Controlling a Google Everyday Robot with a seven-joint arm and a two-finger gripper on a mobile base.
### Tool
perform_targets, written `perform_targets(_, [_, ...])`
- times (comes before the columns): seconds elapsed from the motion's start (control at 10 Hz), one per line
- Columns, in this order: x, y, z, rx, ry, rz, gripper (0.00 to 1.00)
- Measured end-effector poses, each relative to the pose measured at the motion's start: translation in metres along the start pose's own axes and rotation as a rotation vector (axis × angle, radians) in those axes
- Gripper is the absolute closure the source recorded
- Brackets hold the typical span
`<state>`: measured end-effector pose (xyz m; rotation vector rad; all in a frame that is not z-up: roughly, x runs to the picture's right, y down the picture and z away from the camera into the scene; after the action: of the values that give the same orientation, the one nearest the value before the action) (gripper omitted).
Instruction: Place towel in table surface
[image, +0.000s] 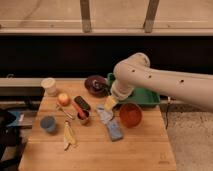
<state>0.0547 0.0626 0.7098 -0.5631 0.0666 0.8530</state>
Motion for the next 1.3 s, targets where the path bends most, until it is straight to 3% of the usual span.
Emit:
perform_targets(0.3, [-0.021, 0.021, 0.038, -0.049, 0.019, -0.022, 0.20])
perform_targets(0.9, [-0.011, 0.029, 0.107, -0.165, 0.079, 0.029, 0.20])
perform_targets(1.3, [-0.020, 0.034, 0.134, -0.177, 0.129, 0.026, 0.20])
